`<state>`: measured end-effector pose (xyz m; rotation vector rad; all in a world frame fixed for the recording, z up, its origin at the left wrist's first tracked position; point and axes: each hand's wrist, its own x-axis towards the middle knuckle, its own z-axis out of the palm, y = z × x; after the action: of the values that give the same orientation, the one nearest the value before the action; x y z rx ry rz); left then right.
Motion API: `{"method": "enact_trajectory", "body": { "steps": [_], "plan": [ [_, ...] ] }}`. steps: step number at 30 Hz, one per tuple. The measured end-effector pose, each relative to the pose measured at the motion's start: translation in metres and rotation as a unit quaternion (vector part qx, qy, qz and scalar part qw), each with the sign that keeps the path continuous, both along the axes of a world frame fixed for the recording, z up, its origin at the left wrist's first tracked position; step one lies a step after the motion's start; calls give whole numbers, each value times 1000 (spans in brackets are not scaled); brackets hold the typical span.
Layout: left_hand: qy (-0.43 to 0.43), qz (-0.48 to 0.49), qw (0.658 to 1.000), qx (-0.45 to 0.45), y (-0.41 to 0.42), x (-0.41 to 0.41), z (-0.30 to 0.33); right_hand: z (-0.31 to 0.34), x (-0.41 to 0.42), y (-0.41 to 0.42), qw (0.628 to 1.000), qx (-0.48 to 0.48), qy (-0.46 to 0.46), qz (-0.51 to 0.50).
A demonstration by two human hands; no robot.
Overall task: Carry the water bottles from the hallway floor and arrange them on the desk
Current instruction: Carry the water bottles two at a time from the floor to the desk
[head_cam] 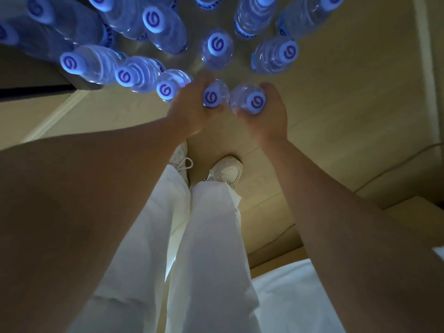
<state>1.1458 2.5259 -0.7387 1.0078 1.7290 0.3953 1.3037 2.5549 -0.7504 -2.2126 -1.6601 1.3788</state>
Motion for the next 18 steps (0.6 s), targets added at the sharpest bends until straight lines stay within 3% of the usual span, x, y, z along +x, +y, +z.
{"method": "enact_trajectory", "body": {
  "steps": [3, 7, 11, 14, 18],
  "plan": [
    [-22, 52, 998, -2, -16, 1, 43, 47, 1, -13, 1000, 14, 7, 7],
    [35, 47, 997, -44, -39, -10, 114, 133, 1, -22, 998, 53, 15, 14],
    [-10, 126, 992, -9, -55, -13, 199, 228, -1, -24, 988, 129, 34, 81],
    [26, 130, 991, 15, -65, -11, 261, 294, -7, -23, 972, 173, 70, 140],
    [35, 212, 975, 53, -82, -13, 343, 374, -19, -21, 948, 190, 100, 236]
  ]
}}
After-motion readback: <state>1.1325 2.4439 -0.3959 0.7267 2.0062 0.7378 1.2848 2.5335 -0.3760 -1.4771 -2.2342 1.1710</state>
